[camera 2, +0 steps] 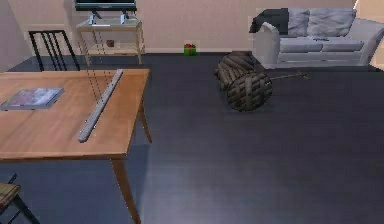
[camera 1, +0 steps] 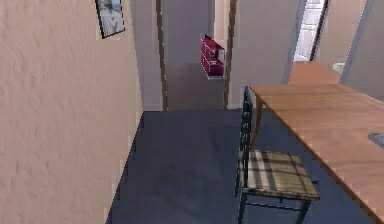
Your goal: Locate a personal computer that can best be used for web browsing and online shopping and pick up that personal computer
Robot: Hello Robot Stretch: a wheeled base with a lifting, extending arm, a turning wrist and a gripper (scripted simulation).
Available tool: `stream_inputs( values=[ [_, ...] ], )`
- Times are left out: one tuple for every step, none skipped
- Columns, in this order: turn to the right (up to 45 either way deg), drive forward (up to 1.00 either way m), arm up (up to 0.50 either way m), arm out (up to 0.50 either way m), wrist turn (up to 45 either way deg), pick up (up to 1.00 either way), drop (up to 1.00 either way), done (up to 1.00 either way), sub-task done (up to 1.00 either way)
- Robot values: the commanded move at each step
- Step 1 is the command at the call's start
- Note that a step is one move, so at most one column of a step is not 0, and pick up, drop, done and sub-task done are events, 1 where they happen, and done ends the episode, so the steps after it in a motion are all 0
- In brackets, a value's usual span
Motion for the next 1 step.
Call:
stream_inputs(
  values=[
    [-3.0,0.0,0.0,0.0,0.0,0.0,0.0,0.0,0.0]
  ],
)
